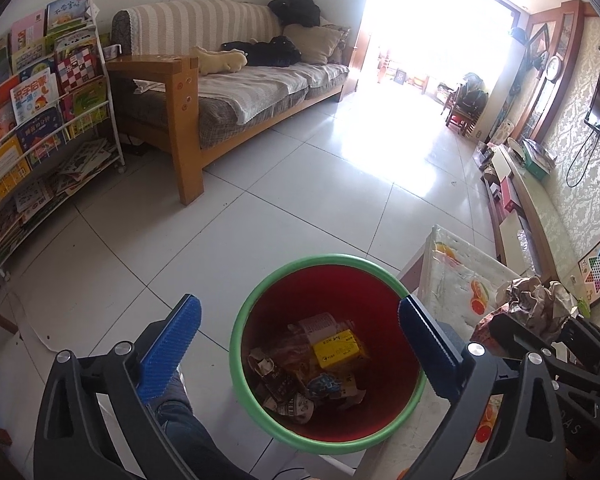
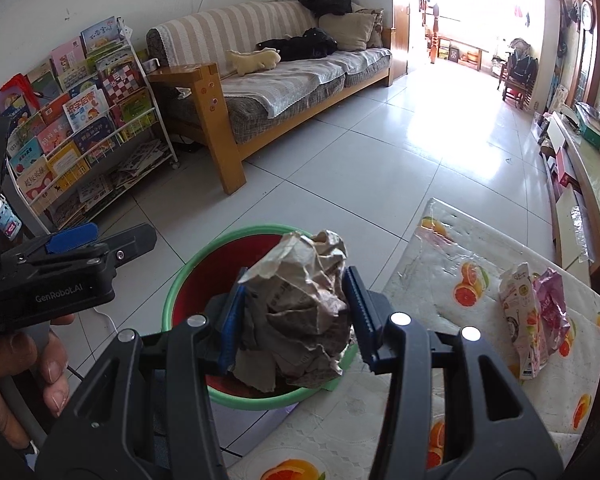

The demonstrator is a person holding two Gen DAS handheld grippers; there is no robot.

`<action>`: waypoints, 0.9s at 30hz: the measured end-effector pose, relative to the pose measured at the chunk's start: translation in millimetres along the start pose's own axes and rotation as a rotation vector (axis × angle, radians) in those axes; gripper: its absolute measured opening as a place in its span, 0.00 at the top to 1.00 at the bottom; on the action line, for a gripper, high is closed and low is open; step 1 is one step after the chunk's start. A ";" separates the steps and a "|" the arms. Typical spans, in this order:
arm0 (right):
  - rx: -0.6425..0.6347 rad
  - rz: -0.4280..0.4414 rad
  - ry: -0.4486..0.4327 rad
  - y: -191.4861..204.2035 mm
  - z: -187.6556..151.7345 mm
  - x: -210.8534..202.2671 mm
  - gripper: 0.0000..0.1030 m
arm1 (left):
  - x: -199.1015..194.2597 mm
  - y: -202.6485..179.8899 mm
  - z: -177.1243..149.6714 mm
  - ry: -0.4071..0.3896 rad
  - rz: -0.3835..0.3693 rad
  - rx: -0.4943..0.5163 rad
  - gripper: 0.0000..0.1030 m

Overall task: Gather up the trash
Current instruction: 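Carry box and paper over the red bin and open both tools to drop them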

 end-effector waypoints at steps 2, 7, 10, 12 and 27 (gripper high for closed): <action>-0.013 0.015 0.006 8.7 2.1 5.8 0.55 | -0.2 7.1 -1.8 0.000 0.008 -0.013 0.08; -0.031 0.033 0.034 23.6 2.9 23.8 0.55 | 0.2 25.6 -4.4 0.002 0.026 -0.046 0.08; -0.051 0.051 0.055 31.4 2.5 32.4 0.52 | 0.3 35.4 -5.3 0.001 0.035 -0.065 0.08; -0.053 0.049 0.056 34.1 1.9 34.9 0.45 | 0.1 39.6 -6.3 0.000 0.038 -0.075 0.08; -0.054 0.004 0.022 25.7 2.5 13.5 0.05 | -6.0 27.8 -3.1 -0.015 0.023 -0.064 0.08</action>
Point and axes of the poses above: each gripper's, at about its wrist camera, not at the fingertips, and x roughly the way its jaws point, y to its left, z to its top, the point moved 4 cm from there along x, roughly the way its jaws point, and after that the axes turned 2 degrees about x, right-handed, at the moved point
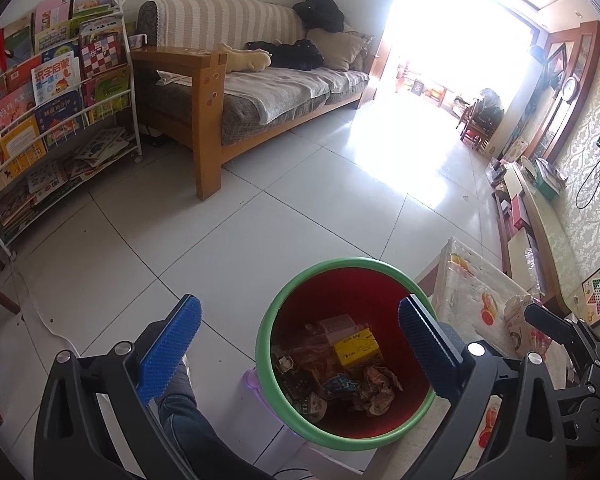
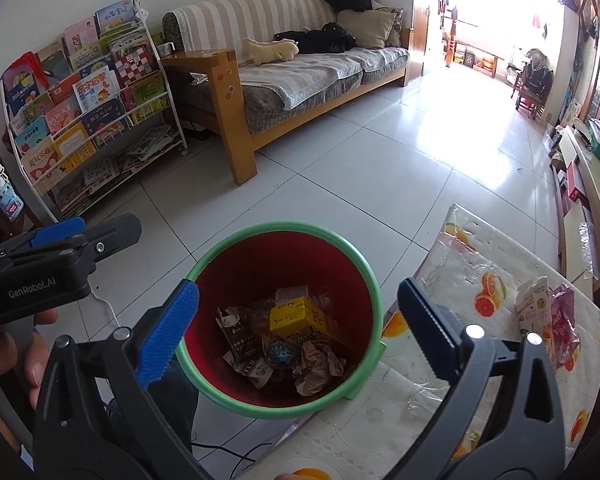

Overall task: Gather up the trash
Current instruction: 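Carry box and paper over the red bin and open both tools to drop them, then move both open tools back over the table toward the Pocky box and pink wrapper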

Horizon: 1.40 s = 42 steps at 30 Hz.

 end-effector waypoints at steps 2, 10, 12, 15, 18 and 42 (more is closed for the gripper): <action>0.001 -0.007 -0.009 -4.0 -0.3 -6.5 0.05 | -4.2 -6.2 -0.7 -0.003 -0.004 0.007 0.08; 0.067 -0.065 -0.060 -55.0 -17.2 -57.0 0.05 | -22.5 -63.0 -6.8 -0.012 -0.066 0.072 0.08; 0.095 -0.094 -0.072 -76.9 -25.0 -72.5 0.05 | -28.9 -87.6 -10.3 -0.015 -0.094 0.108 0.08; 0.144 -0.145 -0.090 -113.1 -40.1 -96.9 0.05 | -37.1 -128.1 -17.2 -0.018 -0.139 0.162 0.08; 0.198 -0.195 -0.108 -151.3 -57.3 -121.7 0.05 | -44.3 -167.2 -23.5 -0.018 -0.184 0.209 0.08; 0.411 -0.378 -0.144 -332.2 -112.3 -171.2 0.05 | -7.7 -356.5 -73.3 0.127 -0.354 0.368 0.08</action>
Point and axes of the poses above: each gripper's, at about its wrist camera, not at the fingertips, and x roughly the way its jaws point, y to its left, z to its top, the point moved 4 cm from there along x, roughly the way its jaws point, and after that the axes turned 2 degrees about x, right-handed, at the moved point
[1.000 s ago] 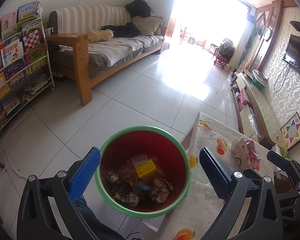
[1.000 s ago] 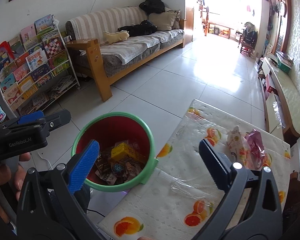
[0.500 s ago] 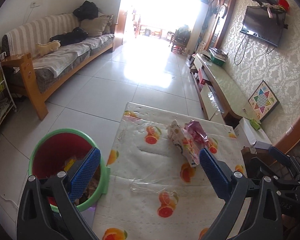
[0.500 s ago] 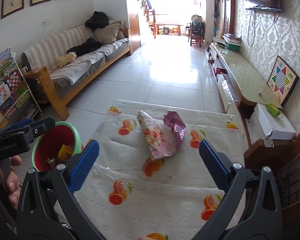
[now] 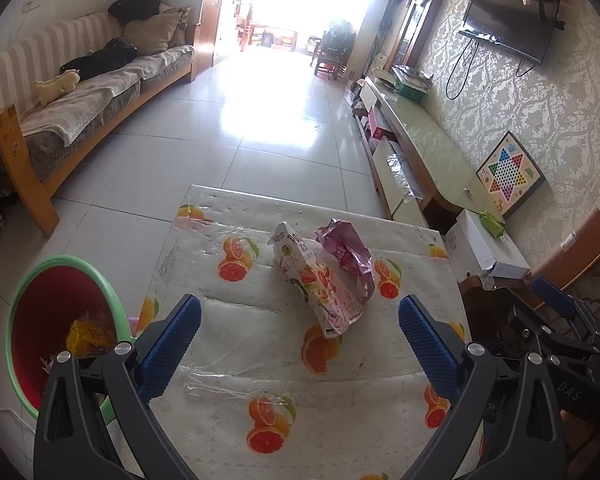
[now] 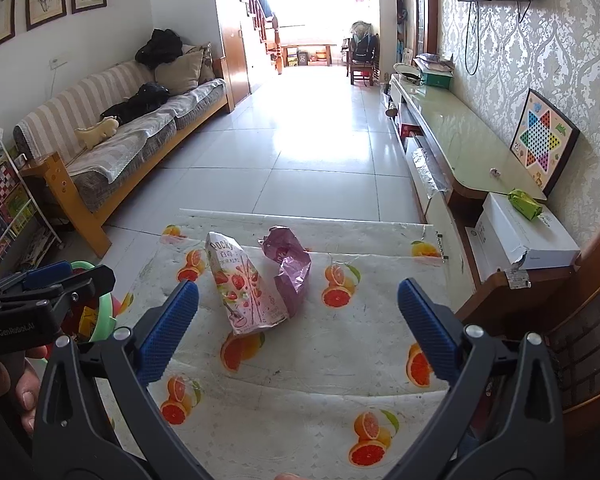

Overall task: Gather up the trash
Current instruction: 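Move both open tools back over the table toward the Pocky box and pink wrapper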

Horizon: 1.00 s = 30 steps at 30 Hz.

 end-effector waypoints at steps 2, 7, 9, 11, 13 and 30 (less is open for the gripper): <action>0.004 -0.003 0.011 -3.1 1.6 12.3 0.05 | 19.1 -0.3 3.3 0.024 0.001 -0.014 0.08; 0.018 -0.010 0.055 -13.4 4.4 46.8 0.05 | 74.9 1.0 9.6 0.096 0.007 -0.063 0.08; 0.020 -0.012 0.073 -16.2 4.0 60.6 0.05 | 97.8 -0.3 9.2 0.123 0.009 -0.076 0.08; 0.018 -0.010 0.092 -18.1 3.3 75.0 0.05 | 121.3 -0.2 7.6 0.156 0.003 -0.099 0.08; 0.012 -0.011 0.108 -19.9 2.3 89.2 0.05 | 143.3 1.6 6.6 0.181 0.005 -0.123 0.08; 0.028 0.014 0.194 -27.4 -11.0 162.6 0.05 | 243.1 8.3 -4.6 0.297 0.001 -0.248 0.33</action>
Point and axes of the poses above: each gripper's, at about its wrist camera, not at the fingertips, and x roughly the way its jaws point, y to its left, z to its top, the point moved 4 cm from there along x, roughly the way its jaws point, and after that the axes turned 2 degrees about x, right-handed, at the moved point
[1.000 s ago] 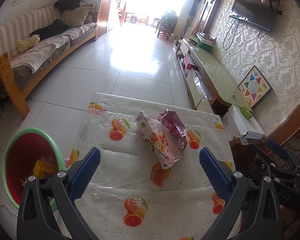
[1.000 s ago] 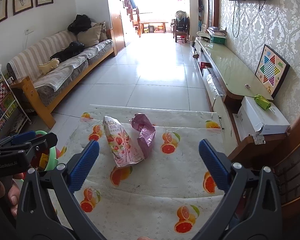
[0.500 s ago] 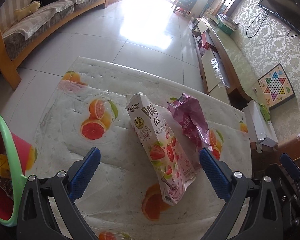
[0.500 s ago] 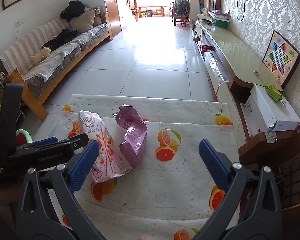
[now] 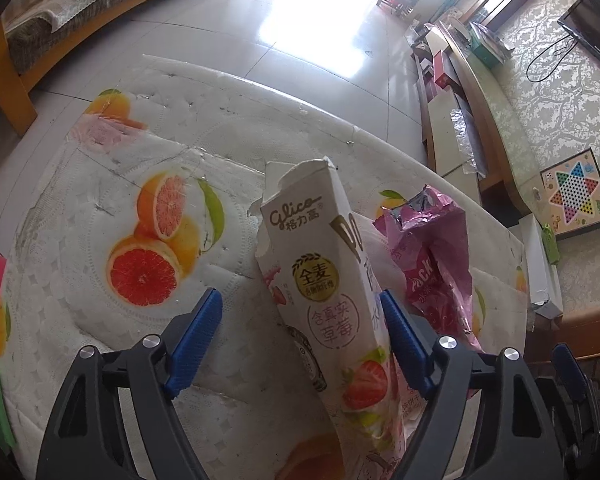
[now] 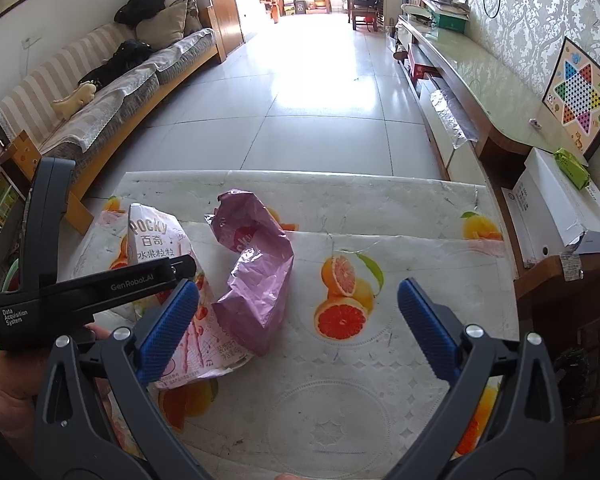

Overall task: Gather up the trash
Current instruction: 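Move both open tools back over the table toward the Pocky box and pink wrapper, then grasp the white Pocky box with the left tool while the right tool grasps the pink wrapper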

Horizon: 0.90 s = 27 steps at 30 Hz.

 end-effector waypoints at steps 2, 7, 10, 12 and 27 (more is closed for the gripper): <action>-0.001 0.000 0.004 0.3 0.4 4.5 0.05 | -2.1 -3.8 0.6 -0.004 -0.026 0.012 0.44; -0.009 0.017 0.004 7.9 4.9 13.7 0.05 | -16.0 -4.5 5.7 -0.037 0.002 0.071 0.64; -0.018 0.029 0.009 16.7 8.4 22.8 0.05 | -28.4 10.2 8.5 -0.064 0.026 0.077 0.65; -0.026 0.033 0.015 23.3 9.7 30.2 0.05 | -39.0 22.3 10.9 -0.085 0.044 0.080 0.65; -0.051 -0.041 0.108 32.1 1.5 93.1 0.43 | -70.1 65.5 9.7 -0.120 0.069 0.110 0.65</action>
Point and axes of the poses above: each gripper's, at about its wrist camera, not at the fingertips, and x roughly the way its jaws point, y to its left, z to its top, the point moved 4 cm from there along x, roughly the way its jaws point, and after that the axes turned 2 degrees about x, right-handed, at the moved point
